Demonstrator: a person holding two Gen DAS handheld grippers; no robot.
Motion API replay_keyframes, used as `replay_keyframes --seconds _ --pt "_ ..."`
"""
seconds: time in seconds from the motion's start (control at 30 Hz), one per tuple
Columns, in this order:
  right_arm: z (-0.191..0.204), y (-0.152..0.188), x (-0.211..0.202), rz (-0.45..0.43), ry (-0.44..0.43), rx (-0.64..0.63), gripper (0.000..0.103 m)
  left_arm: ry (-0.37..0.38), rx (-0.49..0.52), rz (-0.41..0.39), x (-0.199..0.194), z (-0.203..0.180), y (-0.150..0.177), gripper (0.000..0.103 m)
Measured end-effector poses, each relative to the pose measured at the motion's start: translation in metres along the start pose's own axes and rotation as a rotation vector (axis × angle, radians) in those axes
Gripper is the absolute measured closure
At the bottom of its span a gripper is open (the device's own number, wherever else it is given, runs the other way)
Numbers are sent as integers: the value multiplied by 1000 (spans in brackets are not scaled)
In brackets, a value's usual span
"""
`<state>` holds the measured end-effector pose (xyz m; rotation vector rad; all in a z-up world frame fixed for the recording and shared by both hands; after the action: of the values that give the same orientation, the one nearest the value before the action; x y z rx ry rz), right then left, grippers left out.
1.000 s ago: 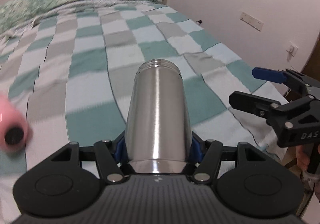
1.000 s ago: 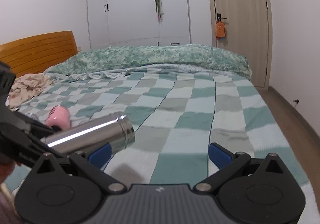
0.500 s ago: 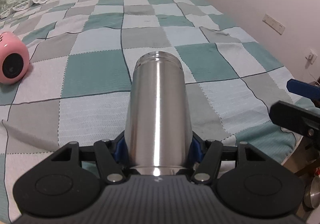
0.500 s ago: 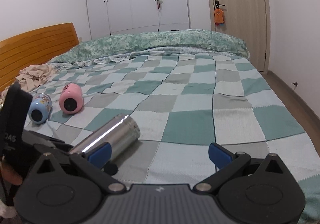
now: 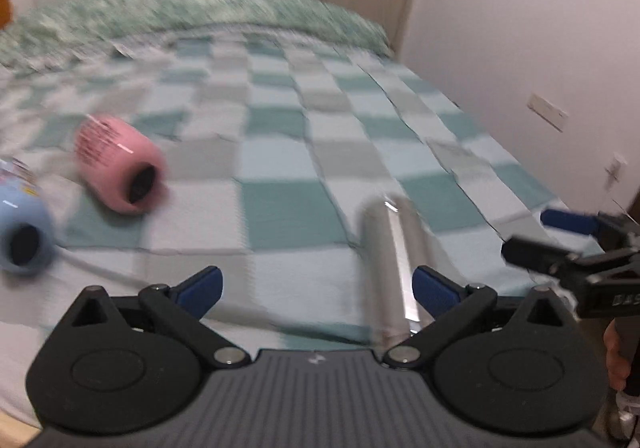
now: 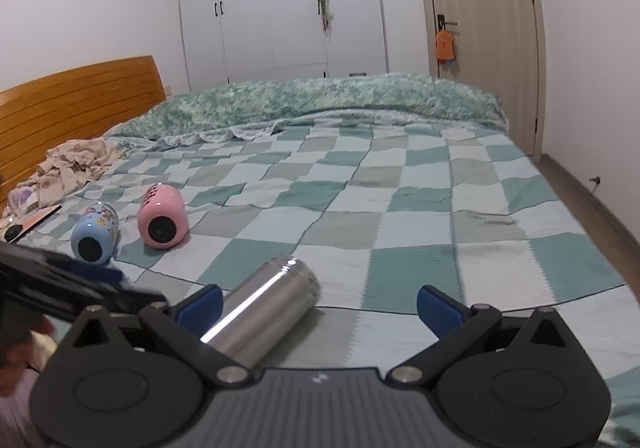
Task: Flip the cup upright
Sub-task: 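Rotate the held silver cup upright with the right gripper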
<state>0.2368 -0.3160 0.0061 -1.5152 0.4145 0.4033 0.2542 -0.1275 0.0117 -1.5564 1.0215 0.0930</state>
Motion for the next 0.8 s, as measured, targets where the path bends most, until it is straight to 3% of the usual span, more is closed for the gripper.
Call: replay_keyframes --seconds 0.13,0.3,0.43,0.67,0.73,0.8 --pt "27 -4 25 65 5 -10 0 -96 37 -56 -30 36 -12 0" --pt "48 -3 68 201 25 35 0 -170 30 -69 -51 82 -7 0" --pt "54 3 103 304 61 83 0 -185 -1 -72 -59 112 3 0" --pt "60 3 135 396 55 153 3 -172 -64 -84 -67 141 15 0" --pt "55 6 143 438 58 209 5 -171 -75 -93 -69 143 16 0" --pt "51 9 149 460 41 262 15 -170 -85 -104 -70 145 17 0"
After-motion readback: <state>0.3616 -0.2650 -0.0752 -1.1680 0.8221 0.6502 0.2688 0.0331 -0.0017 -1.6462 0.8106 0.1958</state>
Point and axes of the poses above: each gripper's, at about its wrist camera, not at the fingertips, and x roughly the way its jaws point, z to its left, y to its underside, the point moved 9 cm from there along x, roughly the way its jaws point, and after that the axes turned 14 degrees about y, right-handed, at the moved point
